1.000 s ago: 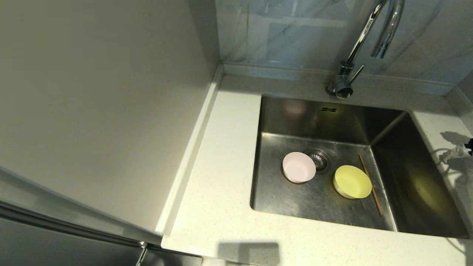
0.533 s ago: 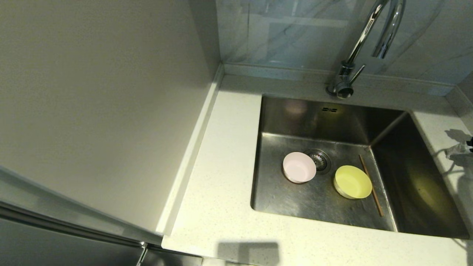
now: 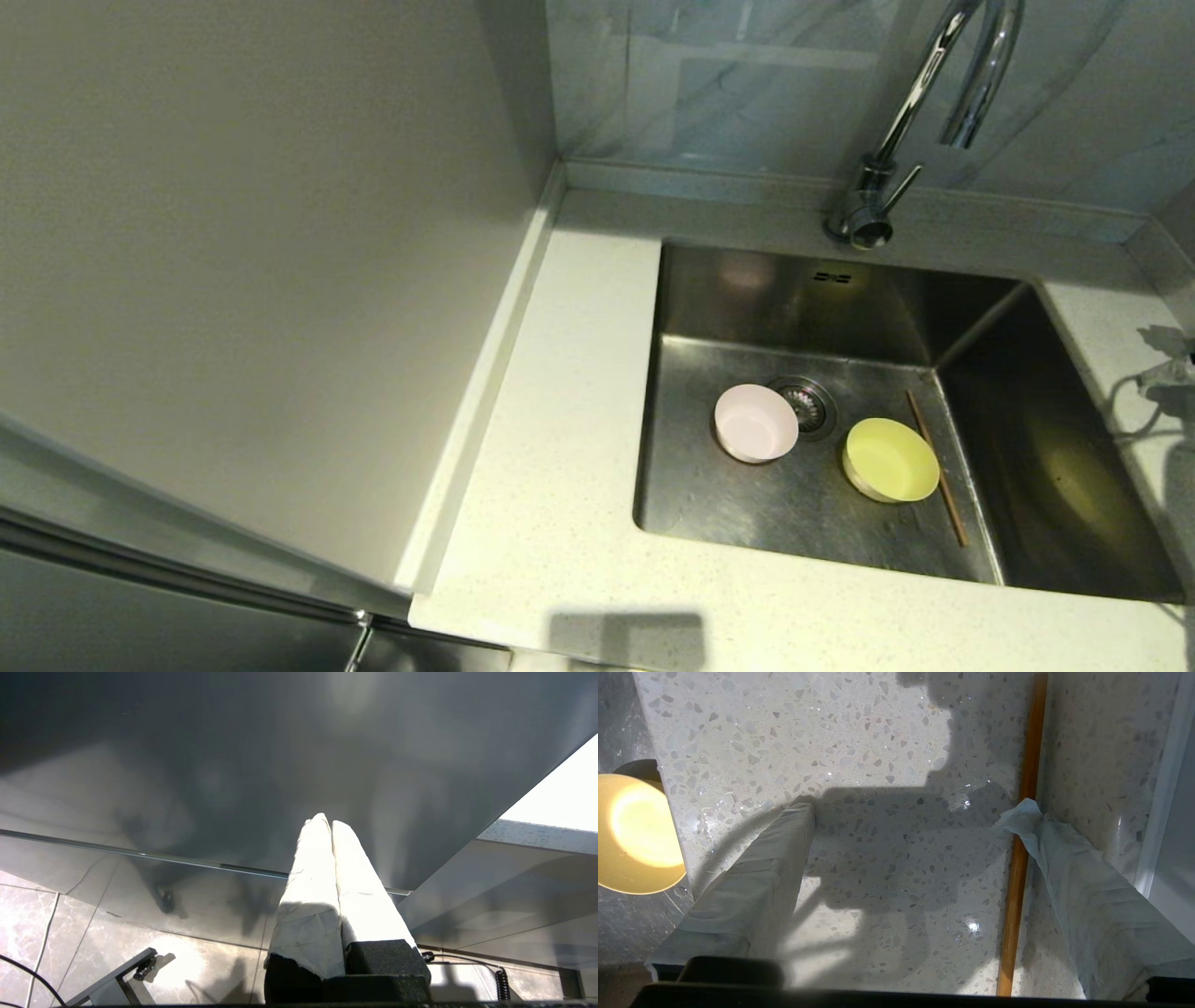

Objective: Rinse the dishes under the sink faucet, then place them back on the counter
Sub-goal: Turn on the faucet

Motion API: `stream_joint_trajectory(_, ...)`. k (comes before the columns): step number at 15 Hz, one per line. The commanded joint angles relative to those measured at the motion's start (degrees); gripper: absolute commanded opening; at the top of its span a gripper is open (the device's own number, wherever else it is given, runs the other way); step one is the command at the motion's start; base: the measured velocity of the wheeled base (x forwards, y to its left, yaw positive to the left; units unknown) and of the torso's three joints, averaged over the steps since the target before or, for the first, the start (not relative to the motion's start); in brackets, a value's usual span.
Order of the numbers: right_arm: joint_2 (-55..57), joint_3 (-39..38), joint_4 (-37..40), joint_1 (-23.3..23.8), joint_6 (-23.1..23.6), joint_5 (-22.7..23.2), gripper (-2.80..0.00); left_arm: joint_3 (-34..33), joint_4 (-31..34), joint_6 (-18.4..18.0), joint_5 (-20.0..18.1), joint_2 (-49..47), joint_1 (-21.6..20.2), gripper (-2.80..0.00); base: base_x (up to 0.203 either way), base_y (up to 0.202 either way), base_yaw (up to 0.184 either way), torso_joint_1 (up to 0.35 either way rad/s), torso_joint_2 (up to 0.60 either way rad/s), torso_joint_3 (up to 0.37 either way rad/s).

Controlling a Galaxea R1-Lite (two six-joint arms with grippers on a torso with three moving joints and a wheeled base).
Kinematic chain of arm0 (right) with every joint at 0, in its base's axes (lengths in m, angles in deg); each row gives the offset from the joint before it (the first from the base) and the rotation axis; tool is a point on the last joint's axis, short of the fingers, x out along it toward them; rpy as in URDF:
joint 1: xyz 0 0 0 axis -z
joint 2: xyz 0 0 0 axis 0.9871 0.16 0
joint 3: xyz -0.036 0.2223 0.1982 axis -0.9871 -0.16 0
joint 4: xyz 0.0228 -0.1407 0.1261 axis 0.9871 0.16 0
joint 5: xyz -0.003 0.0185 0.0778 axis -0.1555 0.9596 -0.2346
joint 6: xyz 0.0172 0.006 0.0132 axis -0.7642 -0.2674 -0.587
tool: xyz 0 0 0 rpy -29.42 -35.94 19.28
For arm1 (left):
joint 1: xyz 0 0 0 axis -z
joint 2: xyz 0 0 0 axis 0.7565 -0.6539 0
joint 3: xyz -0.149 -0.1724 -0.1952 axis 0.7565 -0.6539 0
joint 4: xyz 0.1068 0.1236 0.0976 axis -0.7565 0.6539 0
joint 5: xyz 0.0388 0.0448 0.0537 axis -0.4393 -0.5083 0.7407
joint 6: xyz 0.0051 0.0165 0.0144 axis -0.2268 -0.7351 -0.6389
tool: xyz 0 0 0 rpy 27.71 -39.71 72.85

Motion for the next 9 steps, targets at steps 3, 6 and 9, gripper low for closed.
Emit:
stream_joint_trajectory(3,1.2,-0.6,0.4,1.0,0.2,-0.2,0.00,0.0,0.0,0.0,0.0,0.2,0.0,-2.80,0.000,0.000,0.000,0.000,0.00,0.000)
stream_joint_trajectory(6,1.1,-2.2,0.6,1.3,0.2,-0.1,0.00,0.0,0.0,0.0,0.0,0.2,0.0,-2.80,0.000,0.000,0.000,0.000,0.00,0.000)
stream_joint_trajectory(9,1.0,-3.0,2.0,1.4,0.2,0.1,0.00,0.0,0.0,0.0,0.0,0.2,0.0,-2.80,0.000,0.000,0.000,0.000,0.00,0.000)
